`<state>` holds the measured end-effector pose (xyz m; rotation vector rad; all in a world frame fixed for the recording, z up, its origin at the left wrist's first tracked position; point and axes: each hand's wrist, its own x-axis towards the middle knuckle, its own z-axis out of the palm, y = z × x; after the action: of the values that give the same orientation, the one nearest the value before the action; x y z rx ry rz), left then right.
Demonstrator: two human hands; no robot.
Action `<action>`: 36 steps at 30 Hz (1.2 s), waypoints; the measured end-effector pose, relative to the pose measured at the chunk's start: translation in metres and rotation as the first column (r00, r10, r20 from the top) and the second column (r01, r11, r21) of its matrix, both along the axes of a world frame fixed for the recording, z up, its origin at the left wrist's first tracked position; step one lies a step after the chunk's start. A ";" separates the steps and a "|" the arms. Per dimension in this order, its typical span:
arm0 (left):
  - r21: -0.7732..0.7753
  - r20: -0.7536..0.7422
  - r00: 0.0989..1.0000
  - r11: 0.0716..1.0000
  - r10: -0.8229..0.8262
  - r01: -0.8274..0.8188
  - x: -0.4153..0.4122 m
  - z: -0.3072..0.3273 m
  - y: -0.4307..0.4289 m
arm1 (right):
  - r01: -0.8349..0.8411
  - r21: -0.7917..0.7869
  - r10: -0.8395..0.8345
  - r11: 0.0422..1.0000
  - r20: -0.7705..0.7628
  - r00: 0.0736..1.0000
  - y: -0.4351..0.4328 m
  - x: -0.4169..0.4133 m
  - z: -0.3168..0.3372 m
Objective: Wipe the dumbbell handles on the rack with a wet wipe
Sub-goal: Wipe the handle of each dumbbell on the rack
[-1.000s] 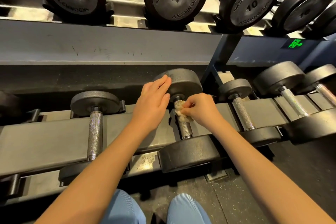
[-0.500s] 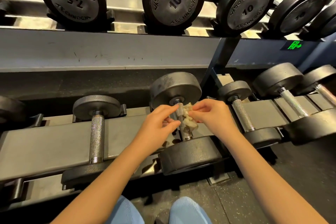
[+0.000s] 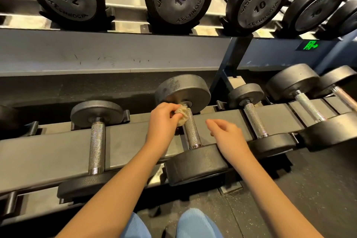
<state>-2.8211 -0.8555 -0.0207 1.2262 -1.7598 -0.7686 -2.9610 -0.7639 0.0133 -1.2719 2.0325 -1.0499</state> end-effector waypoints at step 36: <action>0.161 -0.018 0.981 0.968 -0.192 0.193 0.001 -0.015 0.021 | 0.112 0.003 -0.110 0.994 -0.163 0.980 0.008 0.006 -0.004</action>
<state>-2.8205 -0.8347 -0.0361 1.1693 -1.8634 -1.0432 -2.9555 -0.7563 0.0093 -1.2876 2.2520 -1.0105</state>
